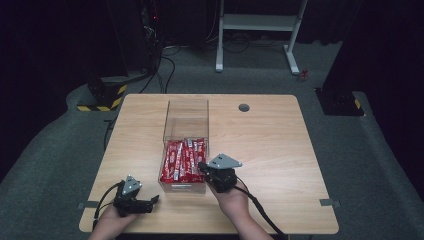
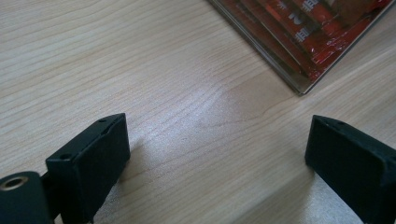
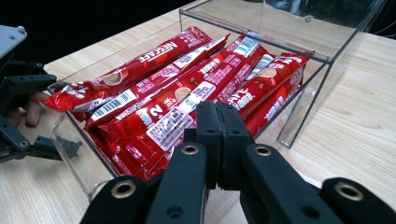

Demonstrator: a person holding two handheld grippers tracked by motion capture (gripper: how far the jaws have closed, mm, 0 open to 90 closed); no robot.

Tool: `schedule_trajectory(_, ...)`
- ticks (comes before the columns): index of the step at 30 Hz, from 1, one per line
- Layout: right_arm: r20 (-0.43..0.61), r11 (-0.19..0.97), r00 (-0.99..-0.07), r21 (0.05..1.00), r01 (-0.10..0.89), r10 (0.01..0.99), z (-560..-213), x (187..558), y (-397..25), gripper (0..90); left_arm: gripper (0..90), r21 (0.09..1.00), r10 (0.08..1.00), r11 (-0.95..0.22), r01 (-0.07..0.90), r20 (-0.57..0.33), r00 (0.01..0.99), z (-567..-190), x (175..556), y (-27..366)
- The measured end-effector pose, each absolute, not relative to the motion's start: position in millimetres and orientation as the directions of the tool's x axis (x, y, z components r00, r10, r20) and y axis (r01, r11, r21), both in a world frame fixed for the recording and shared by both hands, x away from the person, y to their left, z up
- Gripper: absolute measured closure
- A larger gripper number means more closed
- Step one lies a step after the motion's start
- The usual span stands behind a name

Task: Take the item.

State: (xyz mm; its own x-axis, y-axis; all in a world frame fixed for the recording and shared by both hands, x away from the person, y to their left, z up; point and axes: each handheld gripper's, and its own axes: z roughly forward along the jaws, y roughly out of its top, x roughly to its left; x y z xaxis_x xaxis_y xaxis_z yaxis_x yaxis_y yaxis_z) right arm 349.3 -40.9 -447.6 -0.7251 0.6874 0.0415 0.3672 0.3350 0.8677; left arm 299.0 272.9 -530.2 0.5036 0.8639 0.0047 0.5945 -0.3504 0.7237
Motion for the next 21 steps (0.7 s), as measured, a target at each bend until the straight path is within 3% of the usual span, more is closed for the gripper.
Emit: schedule_trajectory(21, 0.037, 0.329, -0.735, 0.878, 0.348, 0.677, -445, 332, -48, 89.5, 6.9, 0.724, 0.863, -0.351, 0.594, 0.004, 0.505, -530, 299, 273)
